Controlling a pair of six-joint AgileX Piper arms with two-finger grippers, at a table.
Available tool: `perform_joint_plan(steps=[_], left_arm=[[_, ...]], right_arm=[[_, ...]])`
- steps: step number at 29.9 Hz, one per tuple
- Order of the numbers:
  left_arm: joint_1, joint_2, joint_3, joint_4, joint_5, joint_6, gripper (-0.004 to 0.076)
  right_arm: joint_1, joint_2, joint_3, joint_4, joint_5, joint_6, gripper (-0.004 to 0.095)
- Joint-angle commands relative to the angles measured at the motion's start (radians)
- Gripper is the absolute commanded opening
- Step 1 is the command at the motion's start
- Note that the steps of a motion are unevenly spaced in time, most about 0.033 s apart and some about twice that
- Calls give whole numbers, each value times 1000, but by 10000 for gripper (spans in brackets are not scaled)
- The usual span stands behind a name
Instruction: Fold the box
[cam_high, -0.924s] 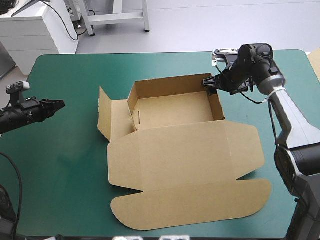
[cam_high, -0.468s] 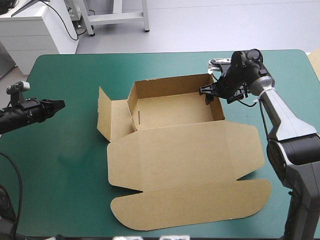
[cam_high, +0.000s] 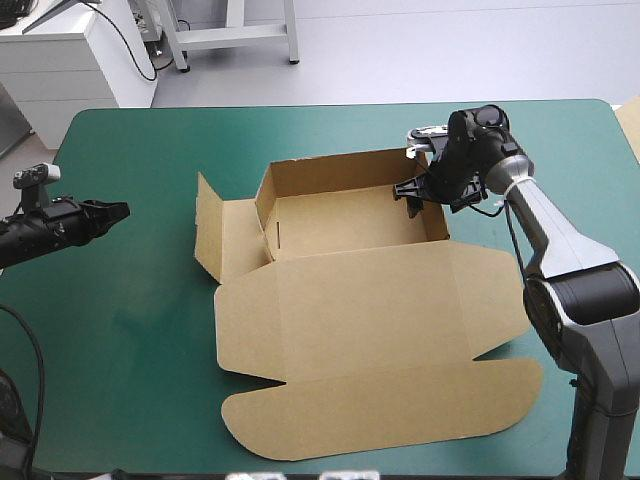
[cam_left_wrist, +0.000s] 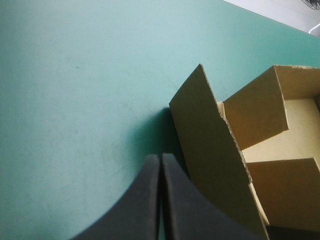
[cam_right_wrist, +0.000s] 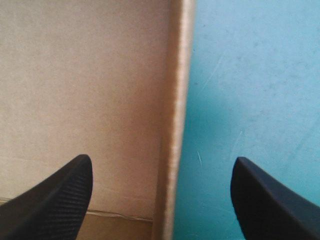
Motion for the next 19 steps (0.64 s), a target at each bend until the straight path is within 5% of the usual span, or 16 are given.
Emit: perform_joint_plan(steps=[1,9,13,19], left_arm=[[0,-39,-21,-59,13,6,-8],[0,-39,-21,-14,13,6,-8],[0,-39,-21,-17,13,6,-8],[0,-39,-21,-17,28,6,-8]], right_arm=[[1,-46,-25,-15,8,-29,619],[1,-20,-25,34,9,-51,311],[1,-20,-25,36,11,-93,9],[1,-91,-25,39,12,-195,-21]])
